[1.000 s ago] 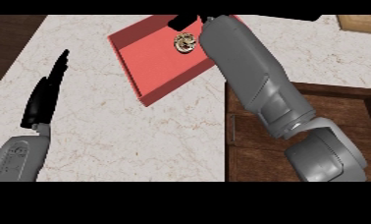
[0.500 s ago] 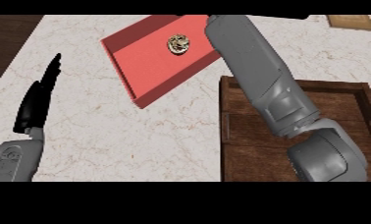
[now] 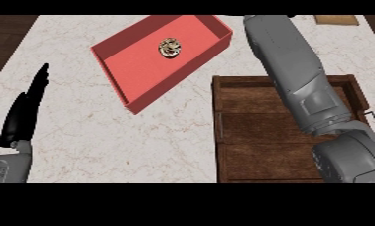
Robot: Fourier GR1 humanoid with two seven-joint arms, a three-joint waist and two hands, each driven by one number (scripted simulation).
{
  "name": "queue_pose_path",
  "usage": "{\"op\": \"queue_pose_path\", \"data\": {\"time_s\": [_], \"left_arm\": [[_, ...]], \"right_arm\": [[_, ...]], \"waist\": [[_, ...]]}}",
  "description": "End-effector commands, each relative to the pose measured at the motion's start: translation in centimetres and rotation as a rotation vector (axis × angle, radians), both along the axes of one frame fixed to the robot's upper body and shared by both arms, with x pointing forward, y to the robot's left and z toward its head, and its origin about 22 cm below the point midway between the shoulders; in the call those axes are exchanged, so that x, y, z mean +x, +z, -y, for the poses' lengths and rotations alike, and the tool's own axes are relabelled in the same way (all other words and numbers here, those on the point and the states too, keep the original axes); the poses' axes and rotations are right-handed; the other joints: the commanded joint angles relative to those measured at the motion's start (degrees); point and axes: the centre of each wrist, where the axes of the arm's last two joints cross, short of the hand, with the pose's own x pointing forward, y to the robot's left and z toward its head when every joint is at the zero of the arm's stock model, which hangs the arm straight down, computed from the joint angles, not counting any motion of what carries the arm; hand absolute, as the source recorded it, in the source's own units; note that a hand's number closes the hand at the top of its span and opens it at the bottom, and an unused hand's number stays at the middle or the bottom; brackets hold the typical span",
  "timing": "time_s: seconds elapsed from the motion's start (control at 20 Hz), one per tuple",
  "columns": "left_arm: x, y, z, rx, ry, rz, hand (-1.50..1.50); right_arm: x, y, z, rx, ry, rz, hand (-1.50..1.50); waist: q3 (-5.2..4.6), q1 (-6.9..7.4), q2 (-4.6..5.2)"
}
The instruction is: Pick the cupcake from the tray and place it in the cardboard box
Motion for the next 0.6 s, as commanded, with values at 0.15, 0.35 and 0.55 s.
{"op": "queue_pose_path", "data": {"time_s": [0.15, 0.35, 0.55], "left_arm": [[0.0, 0.6, -1.2, -0.001, 0.042, -0.007, 0.0], [-2.2, -2.1, -2.1, 0.001, 0.069, -0.012, 0.0], [-1.3, -0.4, -1.5, -0.004, 0.037, -0.012, 0.0]], "right_arm": [[-0.2, -2.4, 7.4, -0.016, -0.009, -0.017, -1.5], [-0.7, -2.4, 12.1, -0.039, 0.024, -0.029, -1.5], [-1.1, -0.6, 14.8, -0.112, 0.072, -0.104, -1.5]], "waist": [[0.0, -2.66, -0.87], [-0.03, -3.0, -0.96], [-0.02, -3.13, -1.14]]}}
